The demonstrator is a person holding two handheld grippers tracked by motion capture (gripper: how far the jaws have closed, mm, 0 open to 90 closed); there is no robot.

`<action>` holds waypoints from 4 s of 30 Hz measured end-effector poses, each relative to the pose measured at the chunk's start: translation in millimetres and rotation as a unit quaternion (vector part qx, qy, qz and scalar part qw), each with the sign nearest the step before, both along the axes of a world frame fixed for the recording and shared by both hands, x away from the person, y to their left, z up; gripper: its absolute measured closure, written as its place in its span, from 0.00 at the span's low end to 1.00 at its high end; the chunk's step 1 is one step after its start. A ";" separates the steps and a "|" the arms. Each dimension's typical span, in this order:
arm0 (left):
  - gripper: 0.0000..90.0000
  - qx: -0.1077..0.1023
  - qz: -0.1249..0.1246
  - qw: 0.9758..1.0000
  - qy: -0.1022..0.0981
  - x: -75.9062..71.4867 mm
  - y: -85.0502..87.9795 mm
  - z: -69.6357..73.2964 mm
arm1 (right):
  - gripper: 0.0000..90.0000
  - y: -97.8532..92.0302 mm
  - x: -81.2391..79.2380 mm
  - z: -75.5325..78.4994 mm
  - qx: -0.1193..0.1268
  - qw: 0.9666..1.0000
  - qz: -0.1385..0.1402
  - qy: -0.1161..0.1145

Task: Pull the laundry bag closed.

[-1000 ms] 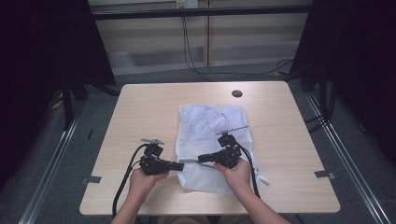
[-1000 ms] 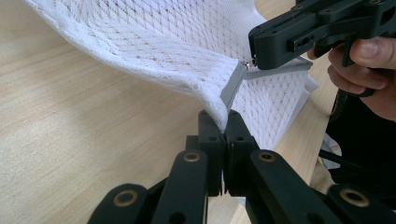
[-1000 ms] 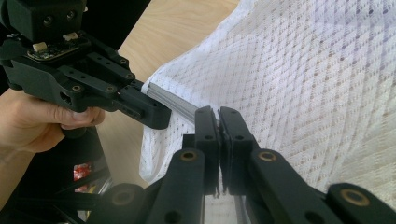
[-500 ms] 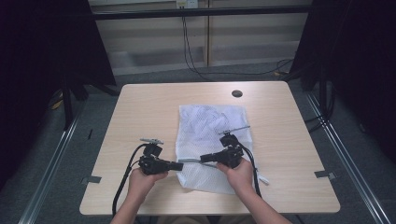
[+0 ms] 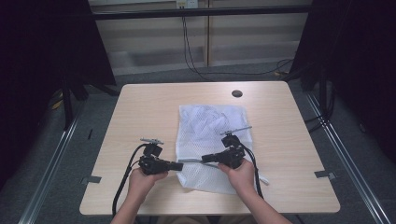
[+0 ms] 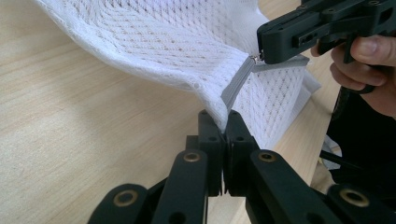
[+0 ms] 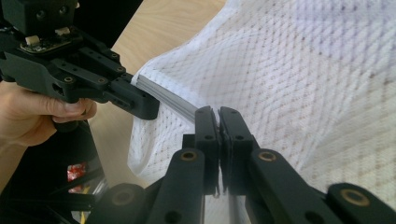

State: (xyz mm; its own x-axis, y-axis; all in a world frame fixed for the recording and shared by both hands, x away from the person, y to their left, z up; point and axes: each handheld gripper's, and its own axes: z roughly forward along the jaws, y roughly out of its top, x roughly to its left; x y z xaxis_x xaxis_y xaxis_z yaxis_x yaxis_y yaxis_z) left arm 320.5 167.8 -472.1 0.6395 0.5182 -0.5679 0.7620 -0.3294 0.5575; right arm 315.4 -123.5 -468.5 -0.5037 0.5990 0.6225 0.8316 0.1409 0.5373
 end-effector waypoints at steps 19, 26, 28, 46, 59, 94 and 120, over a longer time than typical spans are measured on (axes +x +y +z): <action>0.98 0.003 -0.005 1.000 0.005 0.0 -1.0 -0.5 | 0.97 -3.5 -1.9 -1.1 0.001 1.000 0.001 0.001; 0.98 0.002 -0.009 1.000 0.006 0.4 -1.0 -0.4 | 0.97 -3.9 -2.3 -1.0 -0.001 1.000 0.000 0.003; 0.98 0.005 -0.006 1.000 0.005 0.3 0.0 0.0 | 0.97 -4.2 -2.4 -1.0 -0.006 1.000 -0.002 0.002; 0.98 0.001 -0.006 1.000 0.011 1.5 1.8 -1.0 | 0.97 -12.3 -2.9 -2.0 0.000 1.000 -0.004 0.004; 0.98 0.001 -0.002 1.000 0.017 1.1 1.3 -1.3 | 0.97 -17.2 -3.5 -2.7 -0.001 1.000 -0.005 0.007; 0.98 0.004 -0.004 1.000 0.012 1.4 2.5 -1.1 | 0.97 -29.8 -5.8 -4.1 0.004 1.000 -0.011 0.006; 0.98 0.003 -0.006 1.000 0.014 1.6 2.2 -1.6 | 0.97 -37.8 -7.0 -2.9 0.003 1.000 -0.014 0.004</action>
State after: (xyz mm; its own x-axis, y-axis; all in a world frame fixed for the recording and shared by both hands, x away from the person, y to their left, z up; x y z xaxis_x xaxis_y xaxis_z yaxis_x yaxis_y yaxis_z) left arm 322.1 170.0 -473.7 0.6289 0.5142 -0.5832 0.7739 -0.3416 0.5333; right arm 308.3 -161.3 -471.4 -0.4811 0.6090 0.6305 0.8397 0.1135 0.5311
